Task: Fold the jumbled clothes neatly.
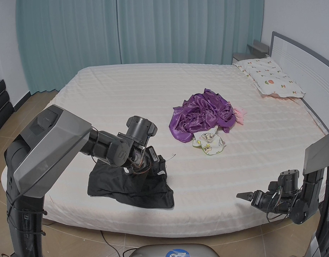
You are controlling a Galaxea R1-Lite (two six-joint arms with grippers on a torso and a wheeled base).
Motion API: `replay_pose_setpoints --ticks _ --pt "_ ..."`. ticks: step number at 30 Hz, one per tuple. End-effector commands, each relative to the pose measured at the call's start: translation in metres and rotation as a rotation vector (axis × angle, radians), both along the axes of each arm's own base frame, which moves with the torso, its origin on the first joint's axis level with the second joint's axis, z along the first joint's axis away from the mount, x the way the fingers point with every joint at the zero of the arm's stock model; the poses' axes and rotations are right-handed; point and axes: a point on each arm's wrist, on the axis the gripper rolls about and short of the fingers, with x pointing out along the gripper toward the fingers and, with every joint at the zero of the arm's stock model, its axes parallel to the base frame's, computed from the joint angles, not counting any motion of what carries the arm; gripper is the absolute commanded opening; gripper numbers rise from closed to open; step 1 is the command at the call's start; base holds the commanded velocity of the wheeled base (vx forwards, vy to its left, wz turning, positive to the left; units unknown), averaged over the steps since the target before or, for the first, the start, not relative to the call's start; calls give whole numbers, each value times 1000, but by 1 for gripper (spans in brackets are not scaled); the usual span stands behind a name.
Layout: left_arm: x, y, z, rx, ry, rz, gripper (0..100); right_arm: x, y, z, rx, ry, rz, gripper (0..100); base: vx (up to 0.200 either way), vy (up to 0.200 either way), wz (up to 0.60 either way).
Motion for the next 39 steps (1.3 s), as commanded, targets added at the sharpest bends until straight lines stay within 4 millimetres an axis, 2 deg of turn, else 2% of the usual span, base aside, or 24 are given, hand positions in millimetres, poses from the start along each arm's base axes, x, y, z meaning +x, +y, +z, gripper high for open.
replay_pose_setpoints --ticks 1,3,6,8,9,11,17,22,24,25,26,27,31,33,39 --pt "2 -1 -1 -14 -2 10 100 0 0 -1 0 6 0 100 0 0 0" --pt "2 -1 1 -38 -4 25 100 0 0 -2 -2 8 1 100 0 0 0" --pt "2 3 21 -112 -27 47 100 0 0 -4 -3 14 1 100 0 0 0" --pt "-1 8 42 -196 -38 59 100 -1 0 -4 -3 17 3 100 0 0 0" --pt "-1 8 42 -196 -38 59 100 -1 0 -4 -3 17 3 100 0 0 0" --pt "0 26 54 -235 -32 96 100 -1 0 -4 -2 21 2 100 0 0 0" --pt "5 83 33 -198 34 252 100 -1 3 -5 -4 19 12 100 0 0 0" --pt "8 133 22 -244 87 384 100 -1 5 -6 -2 7 20 100 0 0 0" --pt "8 152 19 -274 111 411 100 0 7 -6 3 -17 24 100 0 200 0" --pt "8 152 19 -274 111 411 100 0 7 -6 3 -17 24 100 0 200 0" --pt "5 168 16 -306 139 429 100 2 7 -4 5 -51 21 100 0 200 0" --pt "3 176 13 -327 156 439 100 3 7 -3 7 -66 23 100 0 200 0" --pt "-3 189 6 -373 201 456 100 8 14 -3 8 -93 43 100 0 200 0" --pt "-8 198 -1 -388 216 468 100 16 24 -3 14 -127 66 100 0 200 0" --pt "-13 206 -5 -423 192 471 100 30 39 5 31 -195 103 100 0 200 0"
